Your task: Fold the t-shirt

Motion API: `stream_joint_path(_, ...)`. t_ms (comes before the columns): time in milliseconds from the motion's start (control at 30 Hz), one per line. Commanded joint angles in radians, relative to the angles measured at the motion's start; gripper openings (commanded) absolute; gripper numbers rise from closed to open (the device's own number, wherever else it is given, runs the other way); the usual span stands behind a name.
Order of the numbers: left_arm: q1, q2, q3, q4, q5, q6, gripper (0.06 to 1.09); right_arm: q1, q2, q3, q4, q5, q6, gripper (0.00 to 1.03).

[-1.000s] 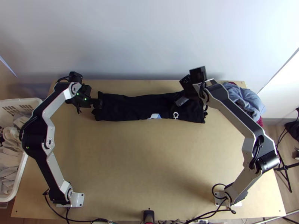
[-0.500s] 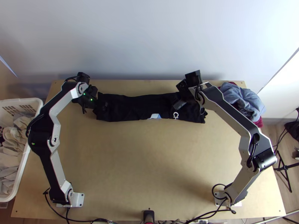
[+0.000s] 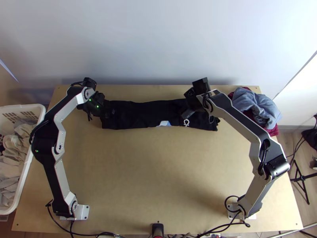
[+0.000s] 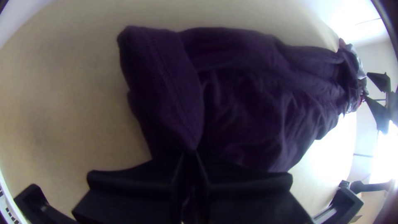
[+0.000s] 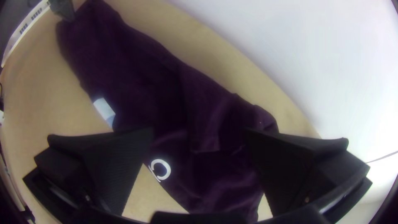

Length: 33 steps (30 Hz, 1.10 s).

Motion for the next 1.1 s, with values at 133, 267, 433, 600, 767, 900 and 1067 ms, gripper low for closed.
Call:
stream_joint_path(133, 0.009, -0.024, 0.007, -0.014, 0.002, 0.001, 0.09, 0.039, 0.065, -0.008, 0.005, -0.008, 0.016, 0.99)
stream_joint_path(267, 0.006, -0.042, 0.039, -0.021, 0.014, -0.003, 0.09, 0.043, 0.104, -0.010, 0.009, -0.016, 0.014, 0.99)
stream_joint_path(433, 0.001, -0.062, 0.076, -0.041, 0.023, -0.008, 0.09, 0.043, 0.146, 0.002, 0.015, -0.016, 0.016, 0.99)
stream_joint_path(600, -0.006, -0.081, 0.116, -0.063, 0.043, -0.014, 0.09, 0.040, 0.169, 0.007, 0.019, -0.016, 0.025, 0.99)
stream_joint_path(767, -0.020, -0.100, 0.168, -0.067, 0.076, -0.016, 0.09, 0.036, 0.192, 0.007, 0.019, -0.016, 0.033, 0.99)
stream_joint_path(900, -0.034, -0.123, 0.223, -0.066, 0.128, -0.011, 0.09, 0.034, 0.198, 0.002, 0.019, -0.016, 0.039, 0.99)
stream_joint_path(1067, -0.078, -0.148, 0.294, -0.061, 0.158, 0.006, 0.09, 0.029, 0.206, -0.005, 0.017, -0.016, 0.040, 0.99)
